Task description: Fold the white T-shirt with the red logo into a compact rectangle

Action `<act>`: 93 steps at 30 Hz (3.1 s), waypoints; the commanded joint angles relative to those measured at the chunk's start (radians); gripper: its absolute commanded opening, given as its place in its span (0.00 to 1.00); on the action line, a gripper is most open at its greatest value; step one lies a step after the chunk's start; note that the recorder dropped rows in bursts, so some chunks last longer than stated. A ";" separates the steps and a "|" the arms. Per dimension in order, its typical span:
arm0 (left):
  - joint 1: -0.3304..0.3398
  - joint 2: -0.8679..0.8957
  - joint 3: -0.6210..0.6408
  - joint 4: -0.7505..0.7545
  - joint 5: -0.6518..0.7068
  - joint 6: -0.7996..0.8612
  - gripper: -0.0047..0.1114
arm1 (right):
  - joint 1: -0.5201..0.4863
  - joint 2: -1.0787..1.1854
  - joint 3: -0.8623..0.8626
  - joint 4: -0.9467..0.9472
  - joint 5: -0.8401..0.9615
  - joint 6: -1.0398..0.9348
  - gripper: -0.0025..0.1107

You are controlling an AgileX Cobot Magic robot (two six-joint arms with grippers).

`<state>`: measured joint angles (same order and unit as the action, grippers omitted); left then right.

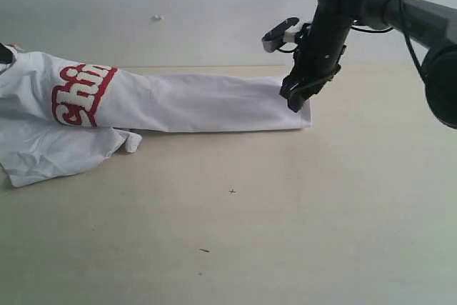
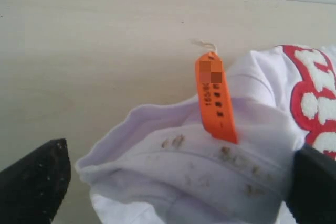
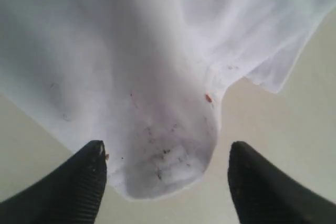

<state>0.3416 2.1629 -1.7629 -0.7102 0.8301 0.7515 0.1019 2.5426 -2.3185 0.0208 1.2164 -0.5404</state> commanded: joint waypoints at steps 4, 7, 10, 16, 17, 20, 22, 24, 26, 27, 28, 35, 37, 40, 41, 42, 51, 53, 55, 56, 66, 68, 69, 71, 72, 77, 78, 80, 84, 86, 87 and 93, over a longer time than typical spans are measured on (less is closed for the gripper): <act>-0.002 -0.004 -0.007 0.020 -0.005 0.003 0.93 | 0.015 0.010 -0.008 -0.065 -0.063 -0.038 0.26; -0.002 -0.004 -0.007 0.024 -0.005 0.003 0.93 | 0.015 0.006 -0.012 -0.059 -0.019 -0.050 0.02; -0.002 -0.004 -0.007 0.025 0.013 0.003 0.93 | 0.015 -0.011 -0.012 0.060 0.005 -0.109 0.02; -0.002 -0.004 -0.007 0.057 0.088 0.003 0.93 | 0.015 -0.131 -0.010 0.357 0.005 -0.109 0.02; -0.002 -0.004 -0.007 0.064 0.095 0.003 0.93 | 0.015 -0.155 -0.010 0.375 0.005 -0.097 0.02; 0.000 -0.004 -0.007 0.063 0.110 0.003 0.93 | 0.006 -0.211 -0.012 0.378 0.005 -0.033 0.02; 0.000 -0.004 -0.007 0.048 0.110 0.003 0.93 | -0.022 -0.225 -0.014 0.380 0.005 0.027 0.02; 0.000 -0.004 -0.007 0.032 0.110 0.003 0.93 | -0.058 -0.225 -0.020 0.362 -0.012 0.168 0.02; 0.000 -0.004 -0.007 0.022 0.110 0.003 0.93 | -0.092 -0.214 -0.020 0.282 -0.167 0.376 0.02; 0.000 -0.004 -0.007 0.019 0.106 0.003 0.93 | -0.103 -0.205 -0.020 0.252 -0.230 0.396 0.02; 0.000 -0.004 -0.007 0.017 0.101 0.003 0.93 | -0.109 -0.199 -0.020 0.239 -0.275 0.396 0.02; 0.000 -0.004 -0.007 0.017 -0.026 0.011 0.93 | -0.155 -0.089 -0.023 0.232 -0.518 0.525 0.02; 0.000 -0.004 -0.007 0.017 -0.028 0.043 0.93 | -0.167 -0.051 -0.023 0.232 -0.544 0.540 0.02; 0.000 -0.004 -0.007 0.017 -0.035 0.084 0.93 | -0.177 -0.007 -0.023 0.220 -0.577 0.525 0.02; 0.000 -0.004 -0.007 0.015 -0.041 0.084 0.93 | -0.177 0.004 -0.023 0.220 -0.577 0.509 0.03; 0.000 -0.004 -0.007 0.015 -0.044 0.082 0.93 | -0.177 0.012 -0.023 0.220 -0.577 0.502 0.05; -0.003 0.001 -0.007 0.090 -0.043 0.165 0.94 | -0.177 0.003 -0.066 0.282 -0.533 0.455 0.49; -0.003 0.001 -0.007 0.118 -0.005 0.212 0.94 | -0.177 0.003 -0.089 0.282 -0.501 0.455 0.49; -0.003 0.005 -0.007 0.123 0.016 0.206 0.94 | -0.177 0.003 -0.111 0.282 -0.462 0.455 0.49; -0.003 0.007 -0.007 0.121 0.024 0.187 0.94 | -0.177 0.003 -0.117 0.282 -0.447 0.454 0.50; 0.061 0.038 -0.014 -0.439 0.251 0.212 0.93 | -0.179 0.003 -0.215 0.293 -0.238 0.454 0.68; 0.086 0.063 -0.024 -0.496 0.322 0.200 0.93 | -0.179 0.003 -0.225 0.295 -0.211 0.458 0.68; 0.099 0.083 -0.035 -0.522 0.362 0.186 0.93 | -0.179 0.003 -0.227 0.297 -0.199 0.458 0.68; 0.119 0.108 -0.049 -0.531 0.391 0.168 0.93 | -0.179 0.003 -0.232 0.297 -0.188 0.456 0.68; 0.130 0.128 -0.056 -0.531 0.391 0.146 0.93 | -0.179 0.003 -0.232 0.297 -0.186 0.456 0.68; 0.157 0.199 -0.084 -0.553 0.391 0.110 0.93 | -0.179 0.003 -0.232 0.317 -0.179 0.456 0.68; 0.159 0.209 -0.089 -0.581 0.391 0.098 0.93 | -0.179 0.003 -0.232 0.317 -0.179 0.456 0.68; 0.166 0.219 -0.089 -0.642 0.391 0.085 0.93 | -0.179 -0.004 -0.232 0.317 -0.183 0.456 0.68; 0.175 0.221 -0.089 -0.723 0.391 0.085 0.93 | -0.188 -0.016 -0.232 0.322 -0.194 0.456 0.68; 0.177 0.221 -0.089 -0.740 0.391 0.077 0.93 | -0.191 -0.020 -0.232 0.329 -0.194 0.458 0.68; 0.177 0.221 -0.089 -0.742 0.391 0.073 0.93 | -0.191 -0.023 -0.232 0.329 -0.194 0.458 0.68; 0.160 0.221 -0.089 -0.666 0.391 0.113 0.93 | -0.195 -0.023 -0.232 0.357 -0.175 0.460 0.68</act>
<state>0.5127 2.3896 -1.8442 -1.4028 1.2141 0.8429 -0.0869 2.5317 -2.5398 0.3619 1.0348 -0.0846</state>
